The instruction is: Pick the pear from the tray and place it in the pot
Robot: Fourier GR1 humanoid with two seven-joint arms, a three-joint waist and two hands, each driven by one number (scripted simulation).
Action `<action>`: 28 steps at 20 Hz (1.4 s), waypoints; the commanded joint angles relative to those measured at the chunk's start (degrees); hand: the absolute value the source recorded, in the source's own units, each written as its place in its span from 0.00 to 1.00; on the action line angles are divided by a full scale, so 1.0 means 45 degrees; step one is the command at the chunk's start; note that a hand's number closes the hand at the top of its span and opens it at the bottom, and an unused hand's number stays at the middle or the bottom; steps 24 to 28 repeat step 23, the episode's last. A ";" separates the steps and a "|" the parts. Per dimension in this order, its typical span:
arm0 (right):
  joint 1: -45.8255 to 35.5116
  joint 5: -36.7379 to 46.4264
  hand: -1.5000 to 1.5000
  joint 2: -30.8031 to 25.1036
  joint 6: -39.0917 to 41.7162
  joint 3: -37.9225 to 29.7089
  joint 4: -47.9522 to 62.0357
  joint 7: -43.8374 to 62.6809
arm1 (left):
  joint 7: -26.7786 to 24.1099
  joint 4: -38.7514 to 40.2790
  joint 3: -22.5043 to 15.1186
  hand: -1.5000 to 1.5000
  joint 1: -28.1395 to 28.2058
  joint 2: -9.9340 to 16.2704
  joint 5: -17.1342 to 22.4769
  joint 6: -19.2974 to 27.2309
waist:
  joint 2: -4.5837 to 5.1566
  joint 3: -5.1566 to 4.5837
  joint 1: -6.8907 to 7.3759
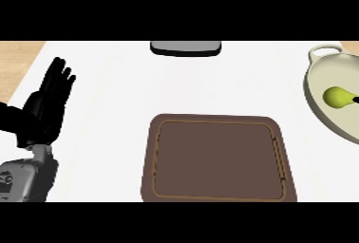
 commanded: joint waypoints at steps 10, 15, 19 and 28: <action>0.1473 -0.1043 0.00 -0.2402 0.3760 -0.1219 0.1095 -0.1035 | 0.0088 -0.0281 0.0138 0.50 0.0096 0.0013 -0.0098 0.0008 | 0.0037 0.0039 -0.0022; 0.2109 -0.1059 0.00 -0.3247 0.4612 -0.1288 0.1129 -0.1093 | 0.0080 -0.0612 0.0069 0.50 0.0416 -0.0123 -0.0147 0.0069 | 0.0004 0.0040 -0.0010; 0.2279 -0.0932 0.00 -0.3188 0.4335 -0.1197 0.0907 -0.1261 | -0.0157 -0.0008 0.0124 0.50 0.0137 -0.0181 -0.0143 -0.0029 | 0.0073 0.0055 -0.0011; 0.2513 -0.1110 0.00 -0.3569 0.4810 -0.1391 0.0920 -0.1225 | 0.0015 -0.0427 0.0112 0.50 0.0458 -0.0175 0.0001 -0.0140 | 0.0036 0.0067 0.0079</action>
